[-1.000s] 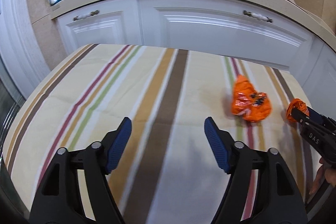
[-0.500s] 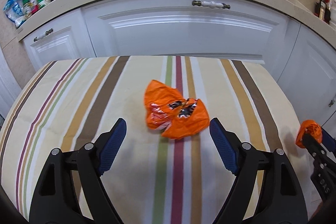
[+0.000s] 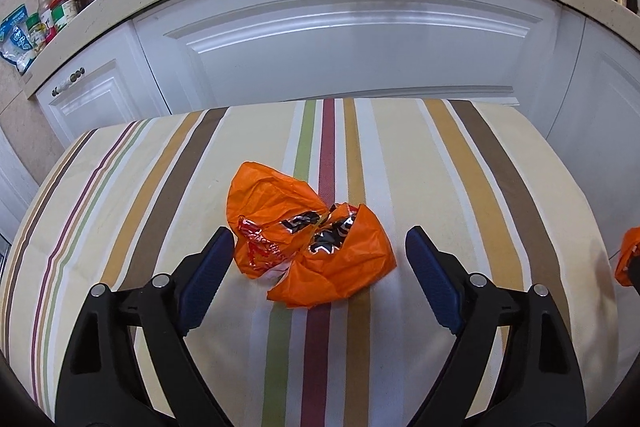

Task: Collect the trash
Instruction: 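Grasp the barcode-labelled orange bag with the right gripper while the left grasps the other, then carry both orange bags over the black bin and open both grippers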

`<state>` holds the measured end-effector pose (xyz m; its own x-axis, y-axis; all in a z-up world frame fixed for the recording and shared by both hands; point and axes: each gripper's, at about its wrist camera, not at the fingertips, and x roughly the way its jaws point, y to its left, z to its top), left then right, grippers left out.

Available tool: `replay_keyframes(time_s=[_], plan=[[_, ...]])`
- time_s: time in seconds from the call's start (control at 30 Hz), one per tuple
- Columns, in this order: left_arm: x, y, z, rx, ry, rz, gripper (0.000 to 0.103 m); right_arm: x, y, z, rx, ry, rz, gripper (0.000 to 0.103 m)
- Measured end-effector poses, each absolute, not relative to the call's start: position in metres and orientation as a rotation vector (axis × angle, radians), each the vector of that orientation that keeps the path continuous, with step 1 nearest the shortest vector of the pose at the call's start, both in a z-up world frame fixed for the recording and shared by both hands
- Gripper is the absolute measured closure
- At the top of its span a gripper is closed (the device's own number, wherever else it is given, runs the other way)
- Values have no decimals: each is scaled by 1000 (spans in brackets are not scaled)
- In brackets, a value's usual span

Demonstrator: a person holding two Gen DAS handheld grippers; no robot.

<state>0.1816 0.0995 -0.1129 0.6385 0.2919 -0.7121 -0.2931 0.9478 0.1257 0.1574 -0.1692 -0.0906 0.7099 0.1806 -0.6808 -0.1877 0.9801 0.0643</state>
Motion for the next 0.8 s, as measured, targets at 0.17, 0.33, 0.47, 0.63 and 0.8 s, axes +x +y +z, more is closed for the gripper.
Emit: replay_keyframes(time_s=[0.17,0.33,0.47,0.63,0.8], plan=[[185,101,-113,13,815,346,21,158,-169,-92,-9,758,203,58],[185,102,-114,12,817,338,29,157,-170,-92,-11,755,200,58],[183,100,-114,19,814,328,34,157,-169,-92,-12,757,199,58],[178,99,-111,24,814,320,43,154,-171,-89,-10,748,191,58],[168,98,-105,36,797,327,44,148,-173,-84,-6,735,184,58]])
